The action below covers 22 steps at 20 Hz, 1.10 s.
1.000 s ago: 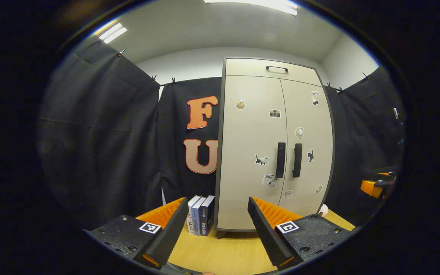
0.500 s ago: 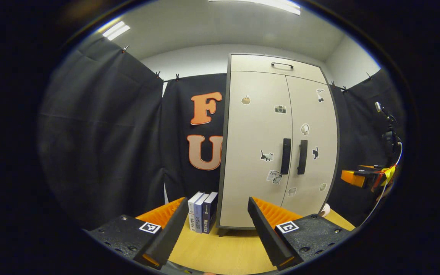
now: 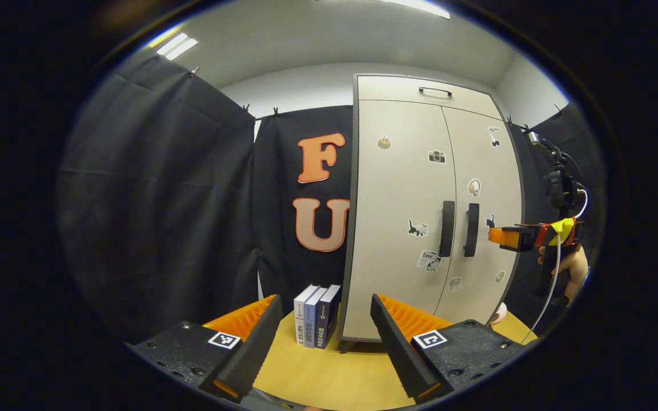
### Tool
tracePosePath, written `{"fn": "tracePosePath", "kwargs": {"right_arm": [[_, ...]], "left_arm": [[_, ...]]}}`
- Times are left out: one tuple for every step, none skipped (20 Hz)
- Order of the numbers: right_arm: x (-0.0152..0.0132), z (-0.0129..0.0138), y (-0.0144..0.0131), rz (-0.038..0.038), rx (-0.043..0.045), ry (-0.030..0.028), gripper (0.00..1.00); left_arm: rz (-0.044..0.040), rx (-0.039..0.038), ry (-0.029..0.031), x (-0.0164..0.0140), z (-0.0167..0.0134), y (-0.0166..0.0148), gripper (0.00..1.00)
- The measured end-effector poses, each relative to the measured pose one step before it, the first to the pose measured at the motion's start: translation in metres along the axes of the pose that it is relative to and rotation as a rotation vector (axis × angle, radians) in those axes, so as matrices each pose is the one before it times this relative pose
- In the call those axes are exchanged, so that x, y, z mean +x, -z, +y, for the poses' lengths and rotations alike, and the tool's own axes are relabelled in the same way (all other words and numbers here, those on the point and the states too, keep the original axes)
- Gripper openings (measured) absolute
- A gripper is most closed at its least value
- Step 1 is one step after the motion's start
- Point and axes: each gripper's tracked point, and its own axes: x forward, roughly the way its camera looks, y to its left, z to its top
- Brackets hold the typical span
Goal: Open the right door of the double-door shoe cabinet with the right hand, and open the left door with the left hand.
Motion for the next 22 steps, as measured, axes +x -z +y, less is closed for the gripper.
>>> {"fn": "tracePosePath", "kwargs": {"right_arm": [[0.00781,0.00540,-0.00143,0.00294,-0.00393,-0.00719,0.98],[0.00751,0.00556,-0.00071,0.00430,0.00057,-0.00951,0.98],[0.00705,0.00508,0.00030,0.00531,0.00289,-0.01030,0.98],[0.00719,0.00257,0.00193,0.00842,0.00222,-0.00331,0.98],[0.00691,0.00156,0.00161,0.00981,0.00392,0.00112,0.98],[0.00509,0.00102,0.00200,0.00798,0.00731,0.00147,0.89],[0.00719,-0.00032,0.00069,0.00540,0.00877,0.00404,0.89],[0.00635,-0.00084,0.00066,0.00194,0.01157,0.00670,0.98],[0.00332,0.00031,-0.00143,0.00084,0.00698,0.00245,0.98],[0.00546,0.00127,-0.00076,0.00049,0.00331,-0.00148,0.92],[0.00455,-0.00093,-0.00048,0.00070,-0.00432,0.00413,0.89],[0.00200,0.00127,-0.00125,-0.00186,-0.00270,-0.00126,0.87],[0.00292,0.00043,-0.00066,0.00022,0.00077,0.00368,0.81],[0.00180,0.00022,-0.00132,0.00123,0.00225,0.00236,0.76],[0.00285,0.00178,0.00043,0.00602,0.00965,-0.00281,0.75],[0.00128,0.00099,0.00150,0.00927,0.00957,-0.00051,0.71],[0.00182,0.00097,0.00124,0.00381,0.00740,-0.00210,0.70],[0.00056,-0.00037,-0.00014,0.00212,0.00291,0.00667,0.63],[0.00018,0.00033,0.00134,0.00571,0.00437,0.00451,0.44],[0.00058,-0.00063,0.00215,0.00777,-0.00102,0.00621,0.42],[0.00135,-0.00058,0.00324,0.01411,-0.00149,0.00674,0.42],[-0.00325,0.00071,0.00179,0.00803,-0.00055,-0.00086,0.48]], "left_arm": [[-0.00064,0.00038,-0.00644,0.00186,0.00238,-0.00012,0.95],[-0.00142,0.00056,-0.00659,0.00215,0.00327,-0.00052,0.95],[-0.00019,-0.00104,-0.00582,0.00261,0.00280,-0.00028,0.95],[0.00032,-0.00150,-0.00627,0.00067,0.00249,0.00049,0.95],[0.00053,0.00055,-0.00701,0.00192,0.00292,0.00070,0.95],[0.00068,0.00299,-0.00727,0.00122,0.00315,-0.00025,0.95],[0.00020,0.00420,-0.00703,0.00114,0.00288,0.00012,0.95],[-0.00090,0.00392,-0.00587,0.00132,0.00265,-0.00008,0.95],[-0.00061,0.00325,-0.00420,0.00102,0.00186,0.00011,0.95],[0.00074,0.00164,-0.00284,-0.00023,0.00140,0.00106,0.95],[0.00162,0.00032,-0.00138,0.00125,0.00080,0.00017,0.95],[0.00211,0.00001,-0.00150,0.00029,0.00073,0.00127,0.95],[0.00280,0.00048,-0.00006,0.00052,0.00006,0.00083,0.95],[0.00241,0.00061,-0.00049,0.00085,0.00120,0.00131,0.95],[0.00210,0.00120,-0.00257,0.00019,0.00110,-0.00026,0.95],[0.00097,-0.00025,-0.00183,-0.00009,0.00096,0.00026,0.95],[-0.00003,-0.00231,-0.00050,-0.00026,0.00062,0.00026,0.95],[-0.00075,-0.00230,-0.00059,-0.00034,0.00063,-0.00025,0.95],[-0.00136,-0.00054,-0.00151,-0.00032,0.00075,-0.00102,0.95],[-0.00145,0.00032,-0.00085,-0.00059,0.00126,-0.00012,0.95],[-0.00073,0.00185,-0.00128,-0.00126,0.00101,-0.00005,0.95],[-0.00109,0.00199,-0.00137,-0.00150,0.00126,-0.00072,0.95]]}}
